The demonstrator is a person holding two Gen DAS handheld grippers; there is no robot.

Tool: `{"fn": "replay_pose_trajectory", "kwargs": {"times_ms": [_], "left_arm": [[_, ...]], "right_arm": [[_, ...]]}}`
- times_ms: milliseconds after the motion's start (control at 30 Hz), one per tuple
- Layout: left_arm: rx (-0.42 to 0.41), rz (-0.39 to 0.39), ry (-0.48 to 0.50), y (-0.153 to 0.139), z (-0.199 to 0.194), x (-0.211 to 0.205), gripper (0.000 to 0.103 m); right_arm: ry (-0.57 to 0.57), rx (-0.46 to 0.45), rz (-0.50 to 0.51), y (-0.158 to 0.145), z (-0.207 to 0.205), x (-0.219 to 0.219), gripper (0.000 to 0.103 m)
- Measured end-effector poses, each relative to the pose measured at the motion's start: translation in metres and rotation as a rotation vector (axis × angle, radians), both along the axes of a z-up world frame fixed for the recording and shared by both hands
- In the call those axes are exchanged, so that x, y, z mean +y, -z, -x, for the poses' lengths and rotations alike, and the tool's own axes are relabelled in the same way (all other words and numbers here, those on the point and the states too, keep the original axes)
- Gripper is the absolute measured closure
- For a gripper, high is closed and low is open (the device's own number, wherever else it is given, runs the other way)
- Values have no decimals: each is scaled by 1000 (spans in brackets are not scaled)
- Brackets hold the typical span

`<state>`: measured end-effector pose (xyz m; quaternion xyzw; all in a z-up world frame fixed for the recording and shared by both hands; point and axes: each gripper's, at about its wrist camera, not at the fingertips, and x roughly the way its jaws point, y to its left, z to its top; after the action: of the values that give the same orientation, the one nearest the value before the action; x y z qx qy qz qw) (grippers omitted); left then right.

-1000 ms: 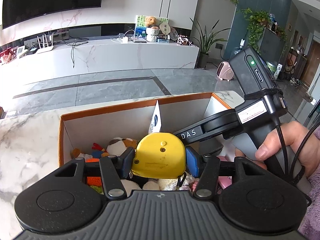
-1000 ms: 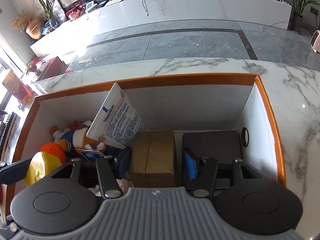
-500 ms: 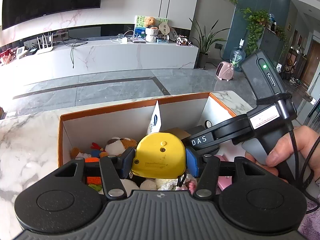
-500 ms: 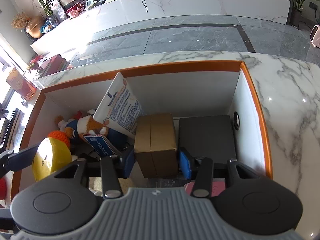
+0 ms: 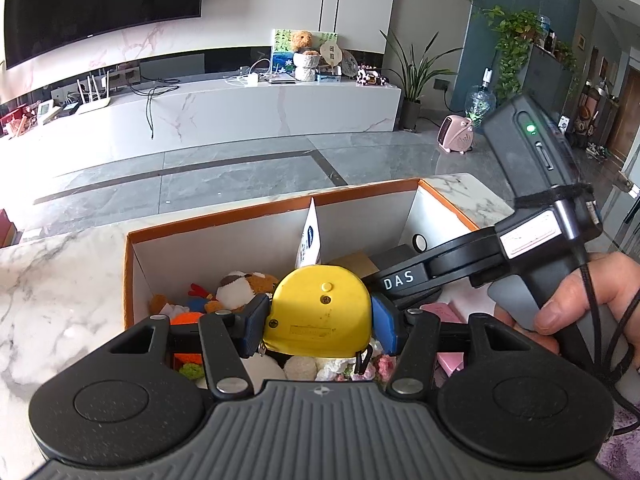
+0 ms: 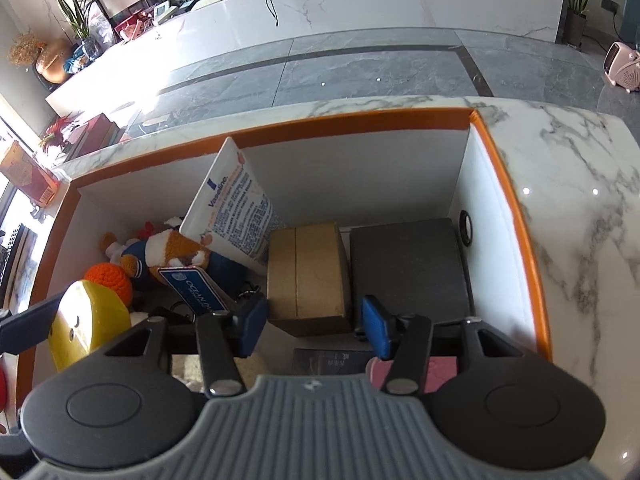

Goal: Organize objects
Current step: 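Lower the tape measure and cardboard box down into the orange box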

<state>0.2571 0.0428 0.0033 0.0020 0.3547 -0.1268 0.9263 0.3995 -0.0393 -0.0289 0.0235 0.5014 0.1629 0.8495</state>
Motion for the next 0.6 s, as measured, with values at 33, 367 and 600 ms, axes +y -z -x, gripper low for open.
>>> {"fn": "replay_pose_trajectory", "kwargs": {"times_ms": [33,367,600], "left_arm": [[-1,-4,3,-1,0,-1,40],[-29,-36,74,-9,-5,-23,40],[-25,-71,157,-6,-28,-54,40]], "right_arm": [[-6,-25,-3,-6,5,-2,47],[24,-279,-18,-61,42,-52,45],[154,-280,-71,-65,29,-105,53]]}}
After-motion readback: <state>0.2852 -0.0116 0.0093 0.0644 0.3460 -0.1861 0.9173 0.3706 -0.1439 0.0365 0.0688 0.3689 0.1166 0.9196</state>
